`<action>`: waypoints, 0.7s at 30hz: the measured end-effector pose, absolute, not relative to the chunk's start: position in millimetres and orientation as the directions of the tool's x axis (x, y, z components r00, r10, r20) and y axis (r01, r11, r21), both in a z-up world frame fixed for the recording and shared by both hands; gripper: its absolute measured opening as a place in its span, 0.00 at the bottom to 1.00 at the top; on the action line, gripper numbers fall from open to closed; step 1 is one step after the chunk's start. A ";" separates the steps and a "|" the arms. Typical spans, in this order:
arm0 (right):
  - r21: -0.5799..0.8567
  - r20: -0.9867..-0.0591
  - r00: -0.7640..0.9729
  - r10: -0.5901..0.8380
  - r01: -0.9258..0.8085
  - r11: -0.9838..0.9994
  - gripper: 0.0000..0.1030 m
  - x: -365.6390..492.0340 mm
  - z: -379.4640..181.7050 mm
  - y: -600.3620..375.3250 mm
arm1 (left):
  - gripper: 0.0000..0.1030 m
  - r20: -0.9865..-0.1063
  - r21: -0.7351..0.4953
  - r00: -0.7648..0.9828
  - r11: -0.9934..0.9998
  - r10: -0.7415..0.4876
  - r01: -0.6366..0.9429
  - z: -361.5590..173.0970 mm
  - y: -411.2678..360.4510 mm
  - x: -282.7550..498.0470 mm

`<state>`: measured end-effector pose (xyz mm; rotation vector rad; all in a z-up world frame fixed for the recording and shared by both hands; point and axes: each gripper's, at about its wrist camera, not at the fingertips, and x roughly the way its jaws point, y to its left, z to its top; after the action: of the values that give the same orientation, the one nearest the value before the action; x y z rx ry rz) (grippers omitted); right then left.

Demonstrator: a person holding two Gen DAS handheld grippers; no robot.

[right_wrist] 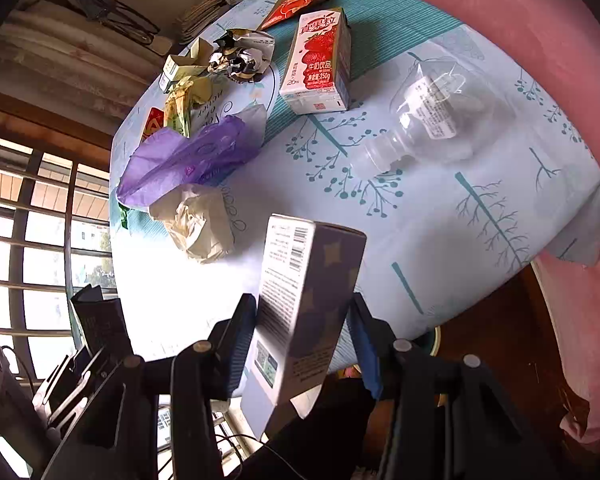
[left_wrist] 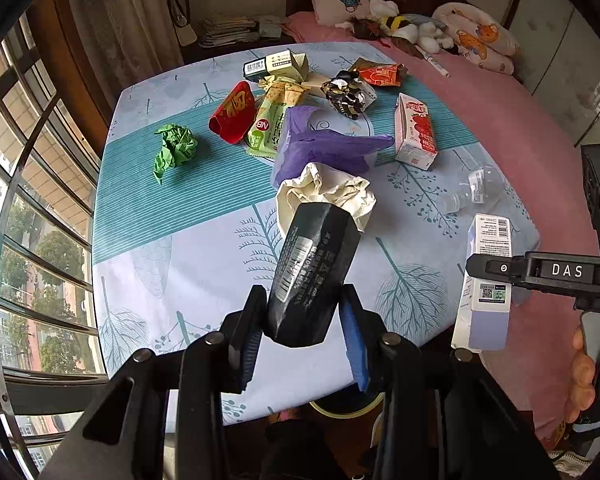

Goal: Collect trash
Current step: 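Carry the black pouch and white box down over the trash bin with both tools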

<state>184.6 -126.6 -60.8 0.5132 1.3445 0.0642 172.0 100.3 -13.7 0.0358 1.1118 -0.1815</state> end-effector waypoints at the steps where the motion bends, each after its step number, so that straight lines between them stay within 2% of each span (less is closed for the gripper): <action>1: 0.389 -0.911 0.236 0.338 0.220 0.895 0.45 178.6 -58.6 -131.0 | 0.35 -0.891 -0.064 0.438 0.988 -0.119 0.137 -11.5 95.6 163.2; 6: 0.379 -0.915 0.196 0.353 0.110 0.919 0.45 144.0 -57.6 -150.3 | 0.35 -0.894 -0.103 0.437 0.995 -0.098 0.013 -17.0 71.6 115.2; 11: 0.357 -0.925 0.141 0.353 0.008 0.934 0.45 103.2 -73.2 -164.6 | 0.36 -0.915 -0.114 0.394 0.993 -0.092 -0.035 -41.5 38.8 69.3; 16: 0.356 -0.934 0.036 0.355 0.002 0.935 0.45 70.1 -116.5 -174.0 | 0.36 -0.953 -0.143 0.278 0.987 -0.119 -0.068 -84.7 19.0 39.4; 21: 0.346 -0.937 -0.036 0.347 0.018 0.938 0.45 52.4 -177.4 -172.3 | 0.36 -0.971 -0.107 0.223 0.991 -0.086 -0.084 -136.4 9.5 27.0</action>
<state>52.4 -172.3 -177.4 0.2884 1.5921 0.2700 27.0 9.5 -136.4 -0.1474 1.3469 -0.0015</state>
